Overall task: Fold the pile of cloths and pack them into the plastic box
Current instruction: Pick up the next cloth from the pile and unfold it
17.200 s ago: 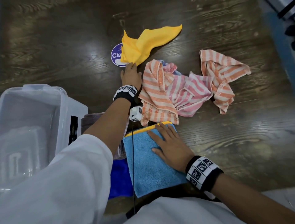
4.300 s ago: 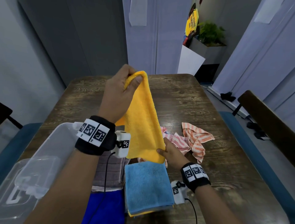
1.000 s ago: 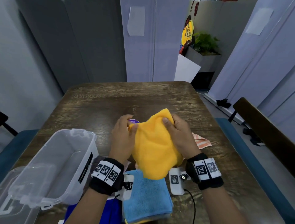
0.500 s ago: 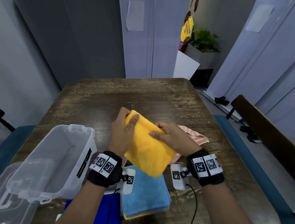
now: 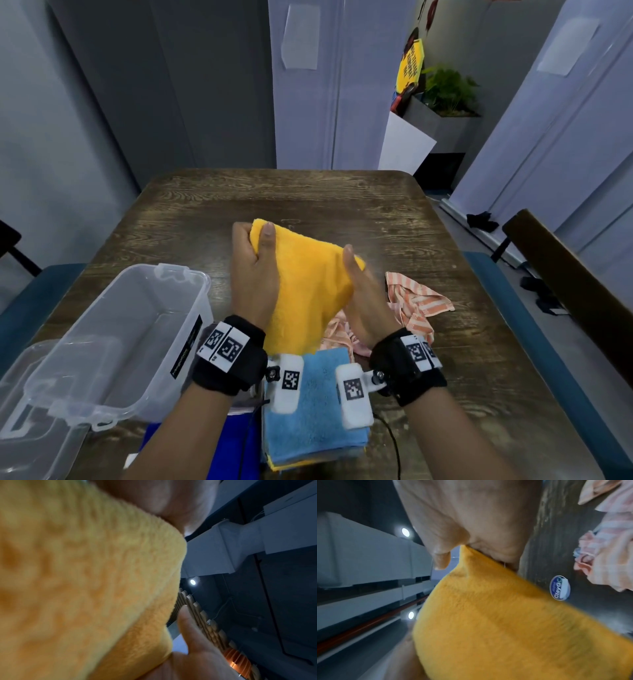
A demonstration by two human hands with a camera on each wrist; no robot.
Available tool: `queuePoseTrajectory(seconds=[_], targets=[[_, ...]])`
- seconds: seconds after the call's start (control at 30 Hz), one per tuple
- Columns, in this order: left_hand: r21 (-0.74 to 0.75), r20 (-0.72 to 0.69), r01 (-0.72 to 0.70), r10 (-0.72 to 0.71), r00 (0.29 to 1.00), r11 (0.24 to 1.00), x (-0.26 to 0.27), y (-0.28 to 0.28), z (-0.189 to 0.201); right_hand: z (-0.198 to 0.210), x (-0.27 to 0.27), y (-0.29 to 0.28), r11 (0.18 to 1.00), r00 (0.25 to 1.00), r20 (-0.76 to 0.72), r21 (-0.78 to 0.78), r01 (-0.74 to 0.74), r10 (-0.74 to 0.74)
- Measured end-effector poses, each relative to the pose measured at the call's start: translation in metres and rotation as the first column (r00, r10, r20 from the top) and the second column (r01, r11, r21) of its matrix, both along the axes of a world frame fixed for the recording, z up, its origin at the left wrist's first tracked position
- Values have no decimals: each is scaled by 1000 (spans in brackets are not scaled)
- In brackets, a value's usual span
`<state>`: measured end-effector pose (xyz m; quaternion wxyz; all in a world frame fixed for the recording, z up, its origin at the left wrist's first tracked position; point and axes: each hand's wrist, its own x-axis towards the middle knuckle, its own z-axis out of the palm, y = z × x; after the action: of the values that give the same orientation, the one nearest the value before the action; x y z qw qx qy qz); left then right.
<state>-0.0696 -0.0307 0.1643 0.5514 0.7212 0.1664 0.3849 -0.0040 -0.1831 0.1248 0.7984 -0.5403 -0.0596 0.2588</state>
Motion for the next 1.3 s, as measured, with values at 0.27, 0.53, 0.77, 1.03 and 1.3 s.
queuePoseTrajectory(seconds=[0.27,0.53,0.77,1.03,1.3], targets=[[49,-123,55,-49,991,997,-16,16,-10,-33,-17,3,989,995,-13,-106,-102,101],[-113,-357,186,-215,909,976,-29,12,-70,-24,-11,-6,803,854,518,-530,274,51],[-243,-504,460,-516,692,854,-38,6,-111,-43,-7,-10,723,752,659,-533,440,28],[-293,-454,298,-406,793,909,-54,5,-129,-77,-13,-26,626,815,561,-689,364,144],[-36,-632,70,-77,771,997,-66,-17,-150,-115,-29,-26,524,918,302,-842,129,258]])
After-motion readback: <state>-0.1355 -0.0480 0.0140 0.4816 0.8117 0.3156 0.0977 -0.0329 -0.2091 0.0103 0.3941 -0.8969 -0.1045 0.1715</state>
